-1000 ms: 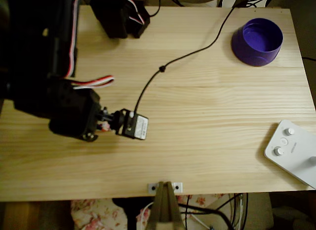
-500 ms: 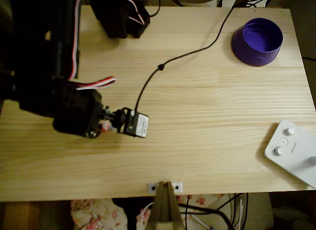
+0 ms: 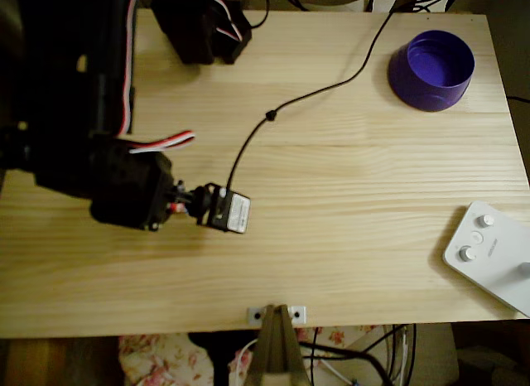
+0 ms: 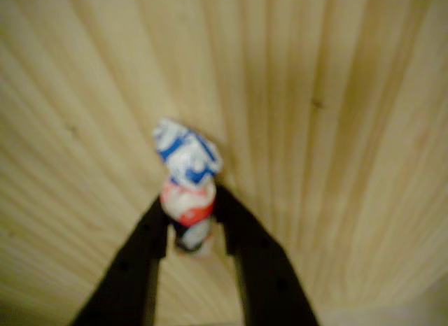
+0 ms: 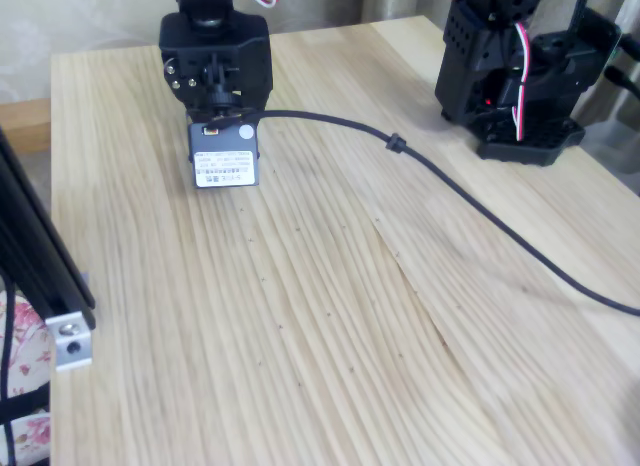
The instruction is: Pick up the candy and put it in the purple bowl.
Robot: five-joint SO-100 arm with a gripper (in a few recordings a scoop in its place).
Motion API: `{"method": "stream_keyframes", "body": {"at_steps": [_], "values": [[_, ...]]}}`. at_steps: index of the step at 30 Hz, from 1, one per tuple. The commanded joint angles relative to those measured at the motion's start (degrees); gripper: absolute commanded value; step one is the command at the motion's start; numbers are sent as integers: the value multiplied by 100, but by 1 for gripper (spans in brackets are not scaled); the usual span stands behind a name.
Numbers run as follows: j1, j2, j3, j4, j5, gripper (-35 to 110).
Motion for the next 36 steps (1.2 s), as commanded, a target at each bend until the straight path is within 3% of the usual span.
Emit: {"method": "stream_keyframes", "body": {"at_steps": [1, 19, 27, 36], "values": [[97, 229, -404, 211, 229, 4], [-580, 1767, -1020, 1758, 2479, 4], [-1626, 3199, -308, 2224, 3164, 5], [-3551, 4518, 475, 2347, 4377, 5]]}}
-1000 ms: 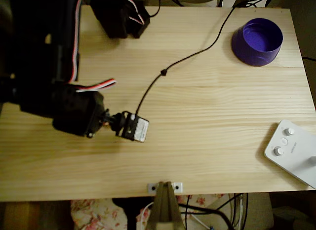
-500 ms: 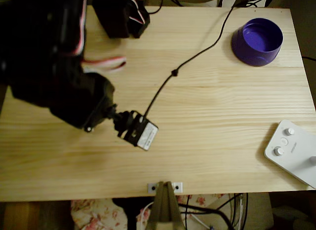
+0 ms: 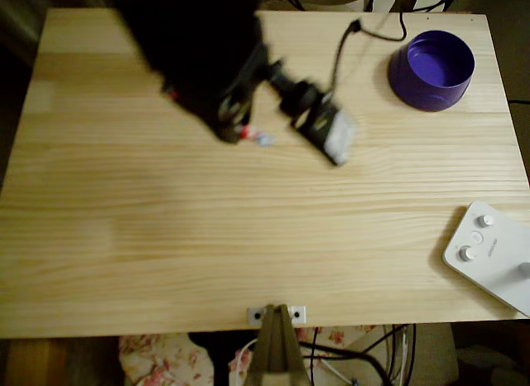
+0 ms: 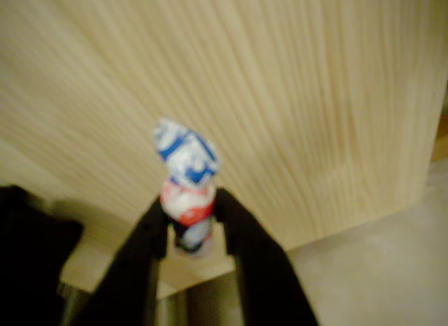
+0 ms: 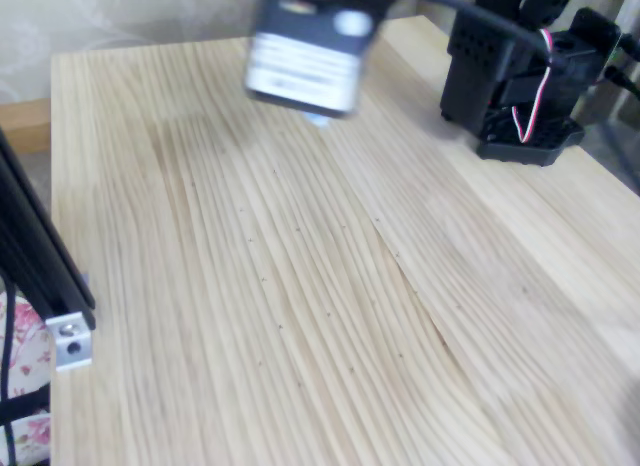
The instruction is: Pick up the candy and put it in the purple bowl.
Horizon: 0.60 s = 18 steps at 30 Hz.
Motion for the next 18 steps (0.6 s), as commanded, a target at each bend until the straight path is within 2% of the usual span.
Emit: {"method": "stream_keyframes", "body": {"at_steps": [1, 11, 18], "values": [[-949, 914, -18, 97, 527, 5], [-3243, 923, -272, 0, 1652, 5], [-4386, 325, -650, -352, 2276, 5]]}}
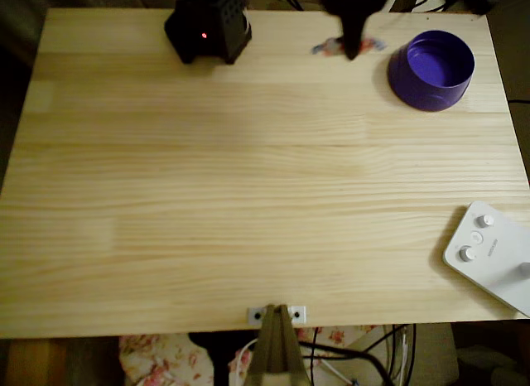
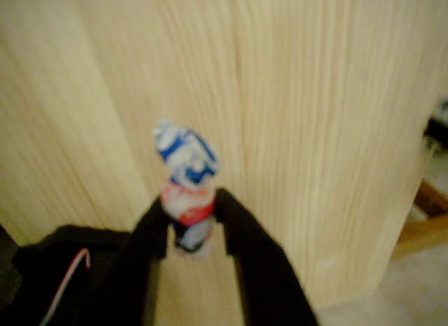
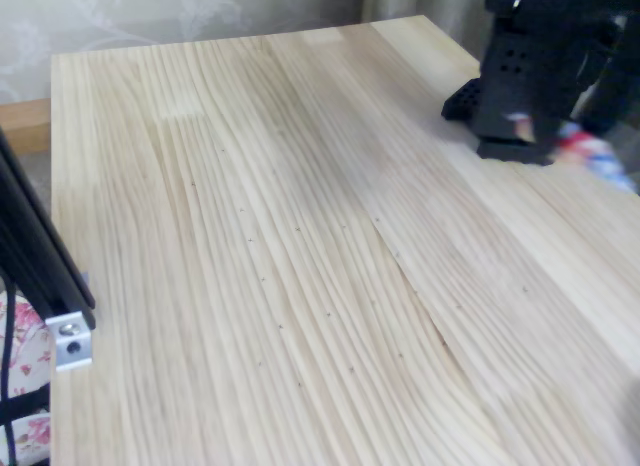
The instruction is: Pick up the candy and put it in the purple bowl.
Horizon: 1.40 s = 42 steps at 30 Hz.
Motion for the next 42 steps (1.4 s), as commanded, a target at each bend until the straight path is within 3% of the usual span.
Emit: {"method": "stream_keyframes", "body": {"at_steps": [1, 16, 42], "values": [[-580, -141, -659, -229, 308, 5], [-1934, -1819, -2522, -606, 791, 5], [-2373, -3779, -3973, -1758, 1178, 5]]}}
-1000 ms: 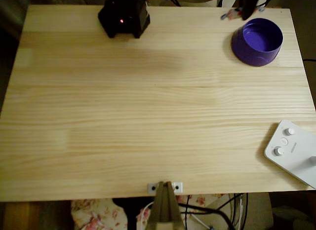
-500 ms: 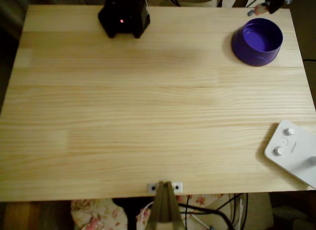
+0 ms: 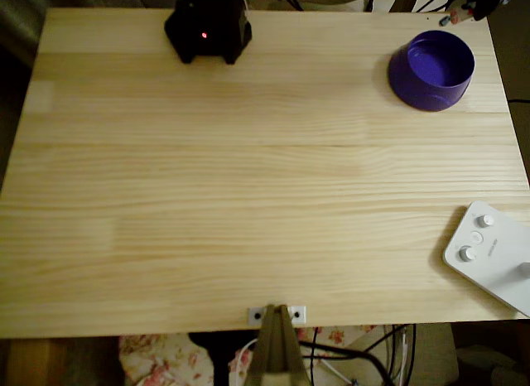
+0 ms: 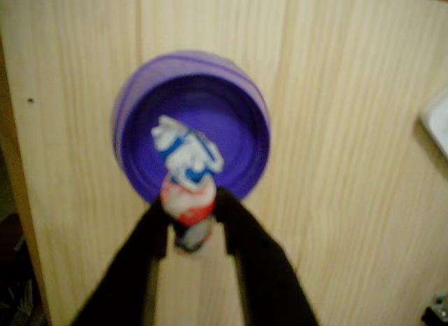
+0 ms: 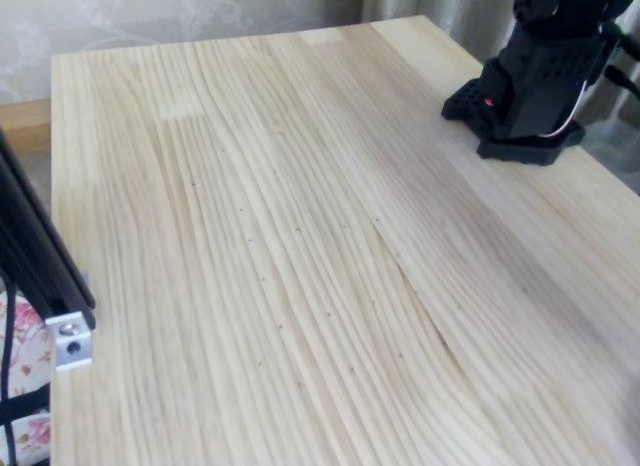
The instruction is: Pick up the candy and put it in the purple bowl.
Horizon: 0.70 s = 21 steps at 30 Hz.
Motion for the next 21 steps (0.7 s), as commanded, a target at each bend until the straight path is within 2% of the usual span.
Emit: {"method": "stream_keyframes", "body": {"at_steps": [1, 21], "values": [[35, 132, -545, -97, -26, 5], [510, 281, -308, 202, 26, 11]]}}
